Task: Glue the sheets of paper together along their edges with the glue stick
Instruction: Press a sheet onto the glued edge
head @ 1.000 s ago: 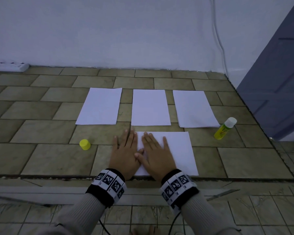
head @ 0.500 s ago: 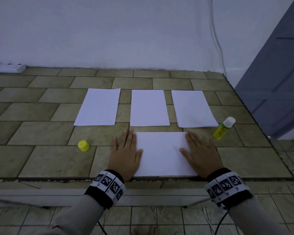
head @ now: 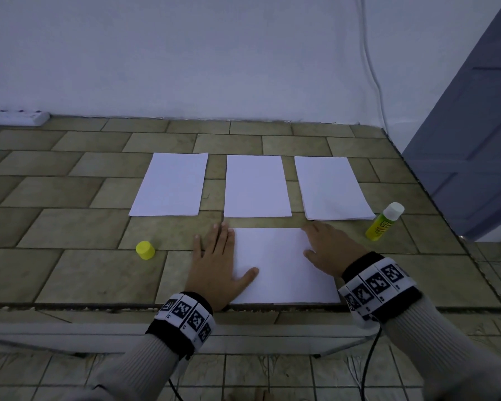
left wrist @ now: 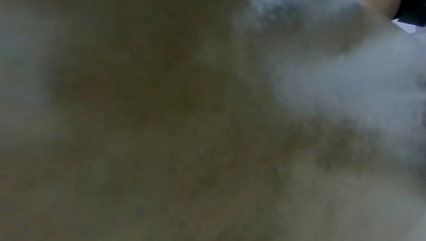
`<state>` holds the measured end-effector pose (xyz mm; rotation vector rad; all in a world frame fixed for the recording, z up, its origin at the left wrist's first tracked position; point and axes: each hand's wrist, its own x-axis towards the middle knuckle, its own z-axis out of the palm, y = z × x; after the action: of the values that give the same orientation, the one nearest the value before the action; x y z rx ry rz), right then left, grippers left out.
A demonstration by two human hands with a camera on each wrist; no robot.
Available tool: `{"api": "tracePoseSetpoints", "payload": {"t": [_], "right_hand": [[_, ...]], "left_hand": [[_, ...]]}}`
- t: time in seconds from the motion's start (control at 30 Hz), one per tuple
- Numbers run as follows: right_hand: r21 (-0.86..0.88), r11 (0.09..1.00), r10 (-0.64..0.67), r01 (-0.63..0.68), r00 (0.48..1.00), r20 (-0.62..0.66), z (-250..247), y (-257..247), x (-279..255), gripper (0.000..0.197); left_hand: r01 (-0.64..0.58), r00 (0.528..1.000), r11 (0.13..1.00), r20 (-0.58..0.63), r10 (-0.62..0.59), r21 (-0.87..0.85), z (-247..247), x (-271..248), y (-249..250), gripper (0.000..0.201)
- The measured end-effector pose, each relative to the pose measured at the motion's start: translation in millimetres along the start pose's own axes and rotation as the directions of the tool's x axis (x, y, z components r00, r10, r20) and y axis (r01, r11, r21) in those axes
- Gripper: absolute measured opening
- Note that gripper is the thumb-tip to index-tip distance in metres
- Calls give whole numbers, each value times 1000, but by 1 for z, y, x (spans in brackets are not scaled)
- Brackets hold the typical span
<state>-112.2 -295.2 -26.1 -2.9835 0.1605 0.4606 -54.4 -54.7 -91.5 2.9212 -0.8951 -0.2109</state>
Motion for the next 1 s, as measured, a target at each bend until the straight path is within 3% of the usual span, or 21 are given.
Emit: {"api": "tracePoseSetpoints", "payload": {"t": [0.17,0.37,0.53,0.77,0.87,1.0], "right_hand": [[-67,998,9,-7,1000,27,-12,2,6,43],[221,975,-17,19,1000,-10,-35,11,13,26],[201,975,-103,96,994,25,-53,22,10,22],[215,970,-73,116,977,-200,-101,35,-7,24],[399,911,25,104,952,-305,-117,45,-7,20],[675,727,187,125,910,-370,-106,41,20,22]], "left_hand": [[-2,1000,1000,4,2,11,-3,-1,2,112],[-15,1000,1000,-11,15,15,-3,-1,1,119],[-30,999,999,-36,30,-20,-1,-1,0,114],[7,996,995,-89,-15,-97,-1,-2,1,108],[11,995,993,-97,-22,-119,0,-3,1,112],[4,995,992,-99,-17,-125,2,-3,0,111]]}}
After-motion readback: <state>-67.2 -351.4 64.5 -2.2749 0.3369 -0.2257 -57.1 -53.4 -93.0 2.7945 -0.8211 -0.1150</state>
